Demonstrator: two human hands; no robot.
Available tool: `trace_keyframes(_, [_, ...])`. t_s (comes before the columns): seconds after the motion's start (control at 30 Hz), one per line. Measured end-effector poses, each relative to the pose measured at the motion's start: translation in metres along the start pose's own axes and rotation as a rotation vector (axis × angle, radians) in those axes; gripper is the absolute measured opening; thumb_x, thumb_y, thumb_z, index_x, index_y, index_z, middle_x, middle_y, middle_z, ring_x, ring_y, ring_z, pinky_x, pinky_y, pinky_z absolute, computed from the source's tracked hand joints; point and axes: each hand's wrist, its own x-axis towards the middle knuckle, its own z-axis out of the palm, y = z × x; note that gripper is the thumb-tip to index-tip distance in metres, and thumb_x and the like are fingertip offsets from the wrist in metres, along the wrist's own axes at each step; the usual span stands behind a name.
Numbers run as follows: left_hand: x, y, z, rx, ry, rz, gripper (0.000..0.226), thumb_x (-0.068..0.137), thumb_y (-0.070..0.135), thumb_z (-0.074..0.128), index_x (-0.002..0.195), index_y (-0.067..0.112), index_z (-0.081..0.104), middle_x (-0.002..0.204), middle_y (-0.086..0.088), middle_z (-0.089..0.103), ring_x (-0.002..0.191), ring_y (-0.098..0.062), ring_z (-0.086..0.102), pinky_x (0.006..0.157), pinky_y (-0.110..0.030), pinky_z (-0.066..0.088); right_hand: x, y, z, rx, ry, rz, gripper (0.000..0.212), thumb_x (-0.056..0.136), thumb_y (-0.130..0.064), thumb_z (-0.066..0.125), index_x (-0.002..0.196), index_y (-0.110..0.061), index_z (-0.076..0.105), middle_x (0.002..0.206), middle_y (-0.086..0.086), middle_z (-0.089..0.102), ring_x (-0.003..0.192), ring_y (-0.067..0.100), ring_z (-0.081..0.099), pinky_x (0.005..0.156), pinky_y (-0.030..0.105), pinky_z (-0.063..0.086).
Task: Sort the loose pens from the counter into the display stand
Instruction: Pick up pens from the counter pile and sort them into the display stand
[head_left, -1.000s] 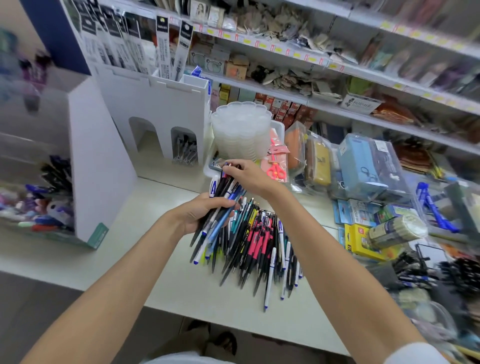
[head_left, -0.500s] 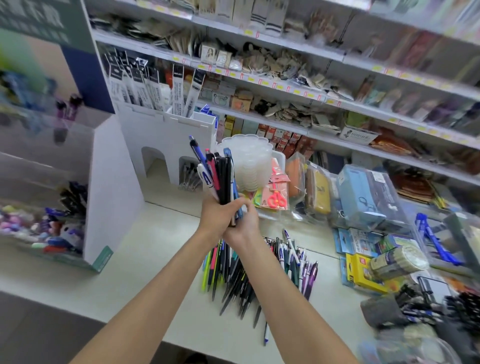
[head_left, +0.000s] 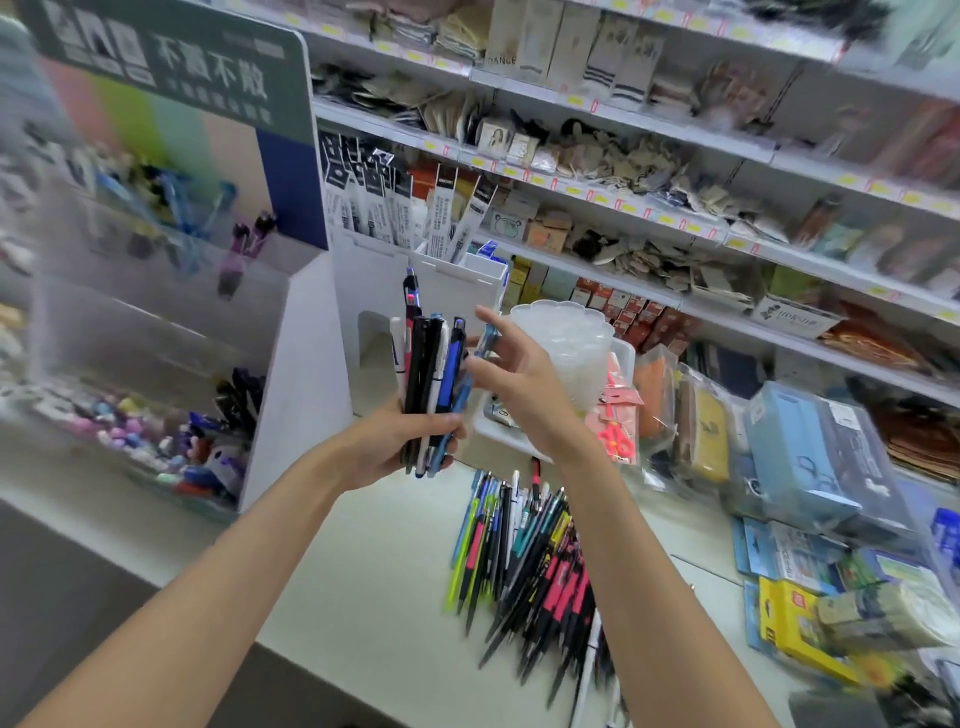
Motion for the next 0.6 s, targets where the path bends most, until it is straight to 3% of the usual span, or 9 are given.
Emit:
trace_keyframes(0.13, [-0.012,0.027,-0.032,0.03,0.009,0.081,0.038,0.08,0.016,0.068,0.116,0.011,0.06,0.086,-0.009,0.069,0.07,-0.017,0.063,0.064,-0.03,0.054,0.011,-0.016,0.023,0.021,0.006,-0.044,0.057,0.092,-0.003,0.063,0.143,-0.017,0.043,0.114,0.007,0.065,0.102,0.024,0.068,0.081,0.03,0.057])
trace_keyframes(0.23, [-0.017,0.047,-0.066,0.041,-0.037,0.103,0.041,0.08,0.017,0.067,0.12,0.011,0.059,0.087,-0.008,0.071,0.073,-0.016,0.065,0.068,-0.031,0.056,0.028,-0.036,0.052,0.005,0.021,-0.088,0.063,0.092,-0.004,0.064,0.146,-0.021,0.038,0.111,0.005,0.067,0.094,0.022,0.069,0.073,0.025,0.054])
trace_keyframes(0.37, [-0.02,0.08,-0.131,0.069,-0.156,0.136,0.043,0.08,0.014,0.068,0.122,0.012,0.059,0.085,-0.007,0.07,0.076,-0.018,0.066,0.071,-0.031,0.055,0.062,-0.06,0.105,-0.018,0.08,-0.104,0.062,0.09,-0.003,0.066,0.143,-0.02,0.041,0.103,0.003,0.066,0.086,0.014,0.068,0.074,0.025,0.054])
trace_keyframes(0.5, [-0.024,0.109,-0.21,0.051,-0.313,0.128,0.033,0.078,0.007,0.066,0.11,0.007,0.059,0.079,-0.009,0.069,0.07,-0.021,0.067,0.067,-0.03,0.056,0.104,-0.083,0.172,-0.11,0.189,-0.141,0.052,0.085,-0.008,0.074,0.132,-0.018,0.054,0.094,0.0,0.069,0.082,0.011,0.067,0.071,0.021,0.053])
trace_keyframes(0.6, [-0.033,0.132,-0.268,0.062,-0.44,0.085,0.029,0.082,0.004,0.063,0.11,0.004,0.057,0.077,-0.011,0.066,0.064,-0.02,0.064,0.063,-0.03,0.057,0.13,-0.096,0.221,-0.137,0.23,-0.169,0.052,0.082,-0.012,0.077,0.129,-0.023,0.058,0.101,0.01,0.071,0.089,0.017,0.068,0.078,0.03,0.057])
